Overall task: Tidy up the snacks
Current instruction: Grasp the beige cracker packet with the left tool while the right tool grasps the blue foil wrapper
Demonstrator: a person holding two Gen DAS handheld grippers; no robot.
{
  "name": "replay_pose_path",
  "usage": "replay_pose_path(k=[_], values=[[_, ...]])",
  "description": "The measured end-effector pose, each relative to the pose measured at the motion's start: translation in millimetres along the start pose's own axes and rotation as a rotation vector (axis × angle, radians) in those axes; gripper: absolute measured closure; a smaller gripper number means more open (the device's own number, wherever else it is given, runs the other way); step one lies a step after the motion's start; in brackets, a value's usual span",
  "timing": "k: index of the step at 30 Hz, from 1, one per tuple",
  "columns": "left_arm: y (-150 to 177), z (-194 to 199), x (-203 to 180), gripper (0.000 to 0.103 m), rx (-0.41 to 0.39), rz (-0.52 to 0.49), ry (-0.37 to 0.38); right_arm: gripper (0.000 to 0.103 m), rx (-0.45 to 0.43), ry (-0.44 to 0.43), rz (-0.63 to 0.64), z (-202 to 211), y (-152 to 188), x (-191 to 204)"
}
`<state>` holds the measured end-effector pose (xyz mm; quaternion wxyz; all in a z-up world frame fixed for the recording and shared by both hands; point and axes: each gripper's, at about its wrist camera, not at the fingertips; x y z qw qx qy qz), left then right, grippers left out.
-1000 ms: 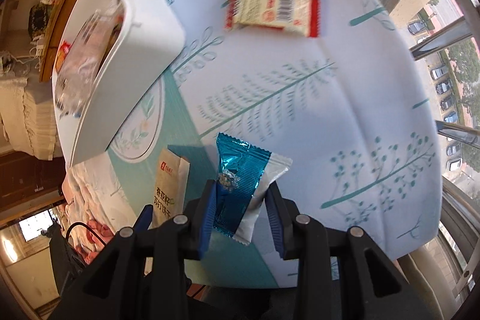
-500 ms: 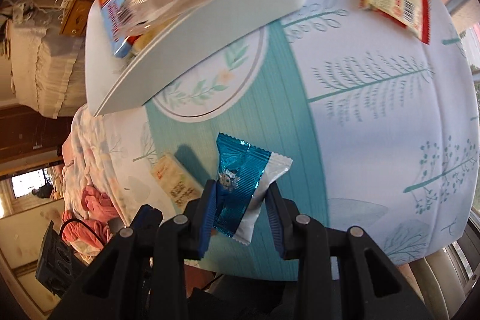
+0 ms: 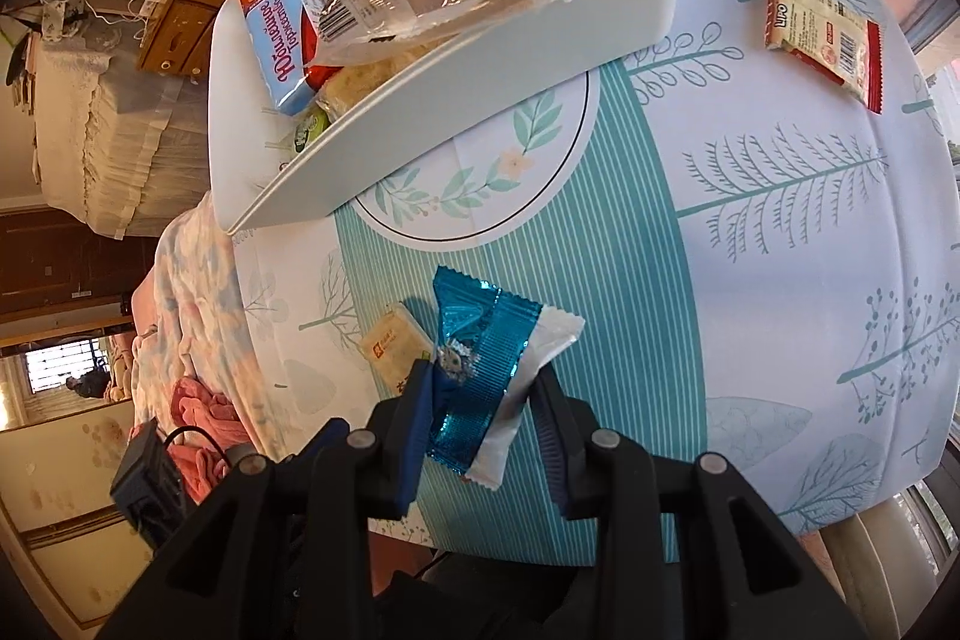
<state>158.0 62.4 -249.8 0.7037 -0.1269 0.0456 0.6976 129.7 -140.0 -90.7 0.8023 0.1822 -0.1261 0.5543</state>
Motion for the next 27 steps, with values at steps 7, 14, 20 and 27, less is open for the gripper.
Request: replay_pose_path(k=[7,14,20,27], values=[[-5.3,-22.5,-6.0,0.04,0.076,0.051,-0.035,0.07,-0.008,0.011,-0.016,6.7,-2.2,-13.3],[-17.1,-34.2,-17.3,0.032,0.098,0.115,-0.078,0.07,0.002,0.016,-0.009,10.6,-6.3,-24.8],[-24.1,-51.8,-26.8,0.032,0.148,0.18,-0.13,0.07,0.008,0.02,0.002,15.7,-12.1,-37.6],[-35.7,-68.2,-44.3,0.031,0.177,0.224,-0.169,0.07,0.018,0.015,-0.01,18.6,-18.6,-56.6]])
Point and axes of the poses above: each gripper's, at about its wrist camera, not at the fingertips, and z roughly against the way its jaws point, x to its left, y to its underside
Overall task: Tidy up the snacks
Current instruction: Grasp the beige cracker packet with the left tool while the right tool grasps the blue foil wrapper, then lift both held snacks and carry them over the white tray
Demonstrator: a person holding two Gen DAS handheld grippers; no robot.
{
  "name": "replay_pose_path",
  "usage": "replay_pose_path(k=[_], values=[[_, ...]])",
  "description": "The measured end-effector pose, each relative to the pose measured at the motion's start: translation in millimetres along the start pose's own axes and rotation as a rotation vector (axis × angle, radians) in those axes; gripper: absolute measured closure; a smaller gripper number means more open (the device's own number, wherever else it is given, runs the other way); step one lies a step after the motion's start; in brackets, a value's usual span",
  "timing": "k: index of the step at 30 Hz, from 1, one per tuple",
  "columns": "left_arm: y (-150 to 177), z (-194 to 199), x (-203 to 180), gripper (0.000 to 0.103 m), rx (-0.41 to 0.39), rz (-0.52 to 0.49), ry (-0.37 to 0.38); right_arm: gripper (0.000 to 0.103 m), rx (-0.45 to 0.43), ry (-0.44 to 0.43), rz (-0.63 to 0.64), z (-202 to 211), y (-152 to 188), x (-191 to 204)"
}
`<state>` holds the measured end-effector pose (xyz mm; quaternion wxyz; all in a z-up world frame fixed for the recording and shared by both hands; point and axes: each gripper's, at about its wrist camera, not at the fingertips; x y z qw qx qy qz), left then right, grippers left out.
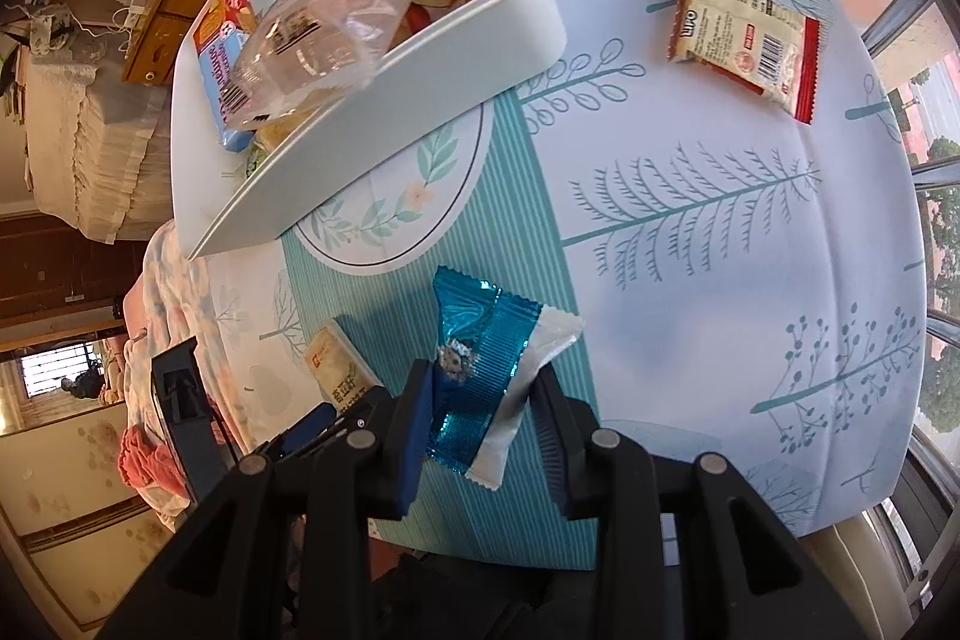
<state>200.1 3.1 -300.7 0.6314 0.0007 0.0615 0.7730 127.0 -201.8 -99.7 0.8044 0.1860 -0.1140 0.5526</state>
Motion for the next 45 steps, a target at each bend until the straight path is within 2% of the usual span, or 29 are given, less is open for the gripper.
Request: replay_pose_path(k=[7,13,15,23,31,37,45], values=[[-7.0,-7.8,-19.4,0.031,0.019,0.007,-0.073,0.07,-0.003,-0.003,-0.018,5.3,-6.3,-15.8],[-12.9,-4.5,-35.4,0.045,0.02,-0.006,-0.073,0.07,-0.002,-0.002,-0.022,7.4,-8.0,-19.9],[-16.6,-1.4,-45.6,0.046,0.027,-0.014,-0.077,0.07,-0.002,-0.002,-0.02,7.4,-8.1,-19.8],[-24.2,5.8,-43.2,0.046,0.087,-0.028,-0.085,0.07,-0.004,0.01,0.004,4.7,-4.1,-2.7],[-30.3,52.8,-31.8,0.046,0.066,-0.033,-0.075,0.07,0.003,0.011,0.053,-4.6,6.0,31.4],[-34.6,107.3,-22.3,0.046,0.003,-0.051,-0.049,0.07,-0.006,0.017,0.128,-7.0,15.4,66.4],[-38.4,168.7,13.1,0.046,-0.077,-0.124,-0.009,0.07,-0.102,0.04,0.252,7.3,25.0,120.2]])
Point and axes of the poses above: each gripper's, at about its wrist camera, not at the fingertips, and z roughly against the way its jaws point, x to its left, y to its underside
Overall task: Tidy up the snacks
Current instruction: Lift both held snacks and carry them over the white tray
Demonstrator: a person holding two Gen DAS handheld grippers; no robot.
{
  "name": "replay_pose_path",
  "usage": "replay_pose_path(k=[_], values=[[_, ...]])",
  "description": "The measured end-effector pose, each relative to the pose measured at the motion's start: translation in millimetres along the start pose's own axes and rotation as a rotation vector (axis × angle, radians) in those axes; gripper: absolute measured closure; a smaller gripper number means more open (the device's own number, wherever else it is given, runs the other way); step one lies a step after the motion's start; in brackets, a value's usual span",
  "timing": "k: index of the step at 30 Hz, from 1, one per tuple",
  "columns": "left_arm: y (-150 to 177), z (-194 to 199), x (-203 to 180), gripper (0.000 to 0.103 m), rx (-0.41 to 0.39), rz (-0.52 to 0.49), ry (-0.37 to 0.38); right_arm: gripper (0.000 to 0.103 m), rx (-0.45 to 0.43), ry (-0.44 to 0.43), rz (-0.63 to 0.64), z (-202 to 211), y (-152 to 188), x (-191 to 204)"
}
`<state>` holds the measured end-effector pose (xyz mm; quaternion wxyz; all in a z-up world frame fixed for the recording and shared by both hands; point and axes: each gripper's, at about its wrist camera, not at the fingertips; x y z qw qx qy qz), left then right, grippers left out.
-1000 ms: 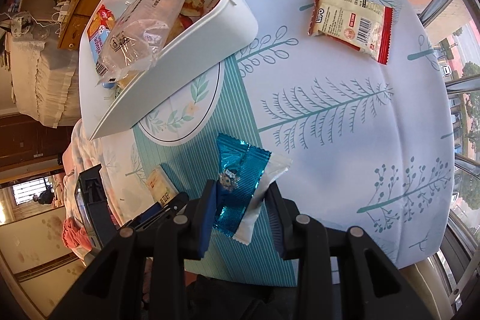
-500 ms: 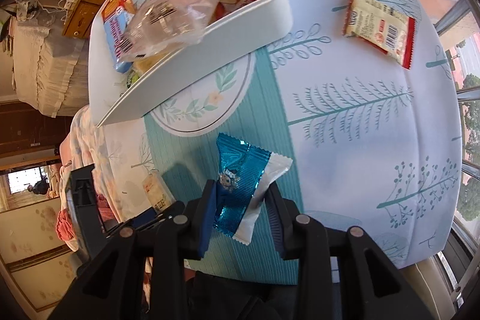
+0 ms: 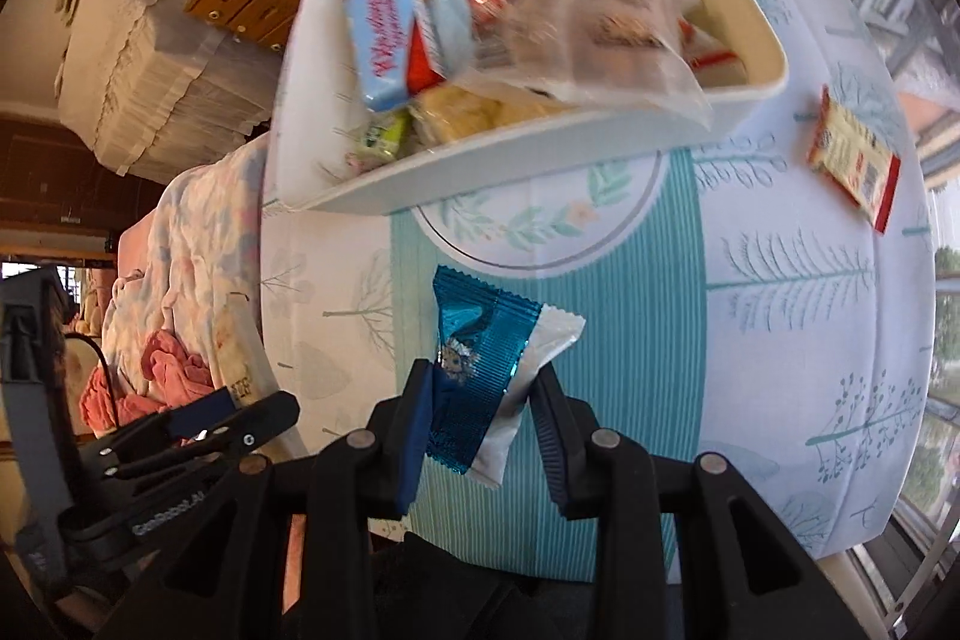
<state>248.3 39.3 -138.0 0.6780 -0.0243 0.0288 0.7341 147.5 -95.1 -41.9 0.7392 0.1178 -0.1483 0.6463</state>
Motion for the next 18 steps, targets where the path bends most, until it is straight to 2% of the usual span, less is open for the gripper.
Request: replay_pose_path(k=[7,13,18], values=[[-21.4,47.4,9.5,0.046,-0.122,-0.072,0.027,0.07,-0.131,0.033,0.05,22.9,-14.1,28.7],[-44.5,78.0,5.0,0.046,-0.235,-0.126,0.055,0.07,-0.284,0.072,0.083,46.6,-25.4,47.0],[-62.0,94.9,-1.5,0.046,-0.35,-0.182,0.107,0.07,-0.412,0.118,0.102,61.1,-34.1,56.1]])
Point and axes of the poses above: each gripper's, at about its wrist camera, not at the fingertips, and z roughly against the way its jaws point, x to its left, y to its underside
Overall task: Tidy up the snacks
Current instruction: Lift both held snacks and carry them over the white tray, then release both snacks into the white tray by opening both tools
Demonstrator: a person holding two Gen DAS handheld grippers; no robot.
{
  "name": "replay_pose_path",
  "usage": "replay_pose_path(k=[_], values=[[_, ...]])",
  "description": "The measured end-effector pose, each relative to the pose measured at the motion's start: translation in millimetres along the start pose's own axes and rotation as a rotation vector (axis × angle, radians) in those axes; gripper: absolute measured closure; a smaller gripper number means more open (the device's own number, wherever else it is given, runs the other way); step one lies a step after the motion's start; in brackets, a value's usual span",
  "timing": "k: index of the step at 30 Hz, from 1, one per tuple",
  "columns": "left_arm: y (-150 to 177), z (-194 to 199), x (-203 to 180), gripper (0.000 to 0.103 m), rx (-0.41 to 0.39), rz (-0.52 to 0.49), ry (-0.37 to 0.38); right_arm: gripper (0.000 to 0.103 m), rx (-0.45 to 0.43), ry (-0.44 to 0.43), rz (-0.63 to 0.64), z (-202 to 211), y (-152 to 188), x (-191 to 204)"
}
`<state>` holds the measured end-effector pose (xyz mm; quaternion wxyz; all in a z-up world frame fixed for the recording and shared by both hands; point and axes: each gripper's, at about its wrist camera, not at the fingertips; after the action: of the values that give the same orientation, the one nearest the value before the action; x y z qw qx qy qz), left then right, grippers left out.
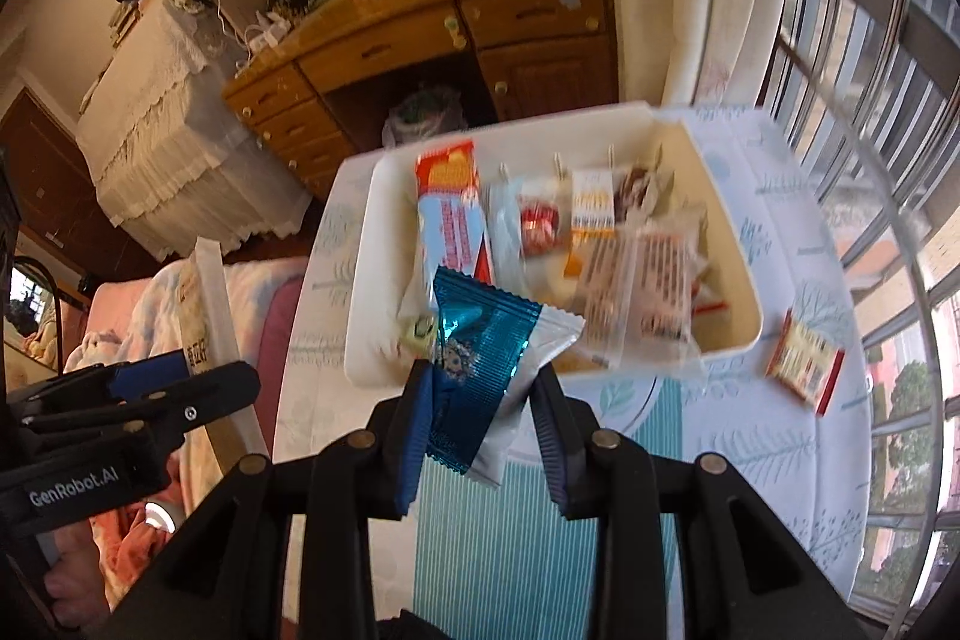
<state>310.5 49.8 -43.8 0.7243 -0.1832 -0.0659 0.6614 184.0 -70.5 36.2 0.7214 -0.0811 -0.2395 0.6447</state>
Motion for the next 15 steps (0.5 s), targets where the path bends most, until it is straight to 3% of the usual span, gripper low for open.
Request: replay_pose_path(k=[9,15], values=[[-19.4,-9.9,-14.1,0.046,-0.252,-0.144,0.047,0.07,-0.193,0.089,0.038,-1.9,-15.9,5.4],[-22.9,-30.4,-15.5,0.046,-0.298,-0.153,0.106,0.069,-0.245,0.1,0.018,-8.2,-24.6,-3.8]])
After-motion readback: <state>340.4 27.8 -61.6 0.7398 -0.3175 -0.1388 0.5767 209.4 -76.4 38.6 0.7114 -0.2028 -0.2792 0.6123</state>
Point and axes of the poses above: each gripper's, at about its wrist camera, not at the fingertips, and z roughly against the way its jaws point, x to its left, y to its underside
